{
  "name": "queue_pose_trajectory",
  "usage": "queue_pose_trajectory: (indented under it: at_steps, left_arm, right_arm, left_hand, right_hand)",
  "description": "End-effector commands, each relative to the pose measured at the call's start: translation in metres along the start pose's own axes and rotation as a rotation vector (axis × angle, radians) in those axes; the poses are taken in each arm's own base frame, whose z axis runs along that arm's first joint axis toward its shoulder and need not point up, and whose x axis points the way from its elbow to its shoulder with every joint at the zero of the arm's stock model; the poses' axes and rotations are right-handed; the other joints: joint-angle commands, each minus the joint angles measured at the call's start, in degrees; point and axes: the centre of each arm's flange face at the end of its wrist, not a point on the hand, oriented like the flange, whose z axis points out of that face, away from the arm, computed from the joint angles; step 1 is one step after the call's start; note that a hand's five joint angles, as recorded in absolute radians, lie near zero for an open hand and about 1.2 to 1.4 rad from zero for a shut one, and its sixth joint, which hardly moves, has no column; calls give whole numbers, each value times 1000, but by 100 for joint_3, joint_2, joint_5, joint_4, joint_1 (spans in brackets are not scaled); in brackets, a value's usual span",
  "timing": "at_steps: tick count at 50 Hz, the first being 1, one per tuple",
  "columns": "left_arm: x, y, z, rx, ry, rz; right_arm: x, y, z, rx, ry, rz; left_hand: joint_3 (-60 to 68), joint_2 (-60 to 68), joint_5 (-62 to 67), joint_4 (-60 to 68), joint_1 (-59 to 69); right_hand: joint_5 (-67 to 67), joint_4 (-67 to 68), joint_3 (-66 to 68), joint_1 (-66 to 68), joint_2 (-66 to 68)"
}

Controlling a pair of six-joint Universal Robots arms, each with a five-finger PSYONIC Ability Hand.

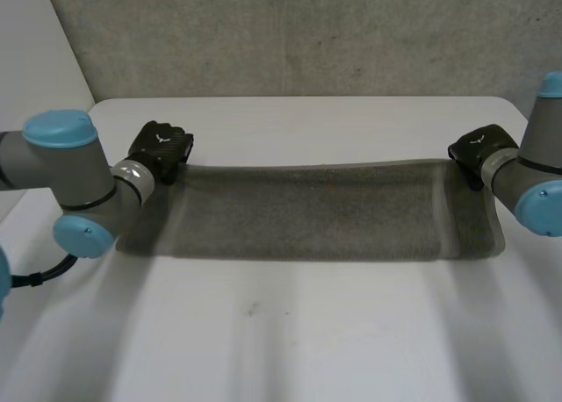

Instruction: Fold the towel.

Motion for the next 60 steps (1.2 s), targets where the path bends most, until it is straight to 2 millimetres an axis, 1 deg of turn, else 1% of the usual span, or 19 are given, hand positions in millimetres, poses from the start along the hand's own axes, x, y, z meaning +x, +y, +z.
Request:
queue_pose_trajectory:
  at_steps: [1, 2, 4, 8, 12, 17, 19, 21, 22, 24, 28, 30, 37, 46, 53, 54, 55, 57, 60]
  left_arm:
    - [8, 14, 10, -10, 17, -2]
    - [10, 16, 10, -17, 19, -2]
    - [12, 17, 9, -19, 25, 0]
    - [12, 11, 7, -13, 21, -9]
    - [-1, -15, 0, 26, -4, -44]
    - [-13, -41, -26, 28, -26, -161]
    - [-16, -49, -37, 31, -32, -196]
    - [-18, -54, -61, 16, -33, -260]
    - [-18, -55, -61, 16, -33, -260]
    - [-14, -57, -86, 6, -27, -298]
    - [-9, -55, -105, 8, -31, -309]
    - [-5, -52, -113, 12, -31, -309]
    - [10, -44, -140, 80, -46, -300]
    - [15, -51, -148, 147, -48, -302]
    - [17, -48, -150, 136, -42, -310]
    - [18, -47, -151, 133, -39, -311]
    - [18, -47, -151, 133, -39, -311]
    - [19, -46, -151, 132, -39, -311]
    - [18, -46, -151, 133, -41, -311]
  right_arm:
    - [-6, 2, 16, -8, 22, -6]
    - [-11, 2, 18, -12, 20, -11]
    - [-15, 1, 18, -13, 21, -13]
    - [-10, -5, 14, -4, 35, 22]
    - [7, -22, 2, 46, 68, 115]
    - [29, -43, -29, 117, 61, 265]
    - [32, -49, -53, 155, 1, 293]
    - [30, -46, -64, 154, -35, 295]
    - [30, -46, -64, 154, -35, 295]
    - [21, -34, -83, 121, -97, 301]
    - [9, -21, -98, 79, -144, 310]
    - [-2, -3, -107, 37, -175, 320]
    - [-17, 30, -109, 27, -166, 329]
    - [-30, 63, -89, -11, -139, 274]
    - [-25, 84, -74, -60, -124, 220]
    - [-22, 88, -71, -69, -117, 214]
    - [-22, 88, -70, -69, -117, 214]
    - [-12, 93, -62, -81, -83, 211]
    - [2, 100, -53, -101, -33, 218]
  left_hand:
    - [-2689, -2695, -2640, -2699, -2627]
    - [-5978, -5983, -5929, -5988, -5915]
    - [-5443, -5448, -5393, -5452, -5380]
    - [-5978, -5983, -5929, -5988, -5915]
    - [-5978, -5983, -5929, -5988, -5915]
    - [-5978, -5983, -5929, -5988, -5915]
    - [-5978, -5983, -5929, -5988, -5915]
    - [-5978, -5983, -5929, -5988, -5915]
    - [-5978, -5983, -5929, -5988, -5915]
    - [-5978, -5983, -5929, -5988, -5915]
    - [-5978, -5983, -5929, -5988, -5915]
    - [-5978, -5983, -5929, -5988, -5915]
    - [-5978, -5983, -5929, -5988, -5915]
    - [-5978, -5983, -5929, -5988, -5915]
    - [-5978, -5983, -5929, -5988, -5915]
    - [-5978, -5983, -5929, -5988, -5915]
    - [-5978, -5983, -5929, -5988, -5915]
    - [-5978, -5983, -5929, -5988, -5915]
    - [-5978, -5983, -5929, -5988, -5915]
  right_hand:
    - [-6729, -6678, -6694, -6689, -6653]
    - [-6729, -6678, -6694, -6689, -6653]
    - [-6729, -6678, -6694, -6689, -6653]
    - [-6729, -6678, -6694, -6689, -6653]
    - [-6729, -6678, -6694, -6689, -6653]
    - [-6729, -6678, -6694, -6689, -6653]
    - [-6729, -6678, -6694, -6689, -6653]
    - [-6729, -6678, -6694, -6689, -6653]
    - [-6729, -6678, -6694, -6689, -6653]
    - [-6729, -6678, -6694, -6689, -6653]
    - [-6729, -6678, -6694, -6689, -6653]
    - [-6558, -6507, -6523, -6518, -6481]
    - [-5311, -5260, -5276, -5271, -5235]
    - [-5090, -5039, -5055, -5050, -5014]
    - [-4248, -4197, -4213, -4208, -4172]
    - [-3299, -3248, -3264, -3259, -3223]
    - [-3290, -3239, -3255, -3249, -3213]
    - [-810, -759, -775, -770, -733]
    - [271, 322, 306, 311, 347]
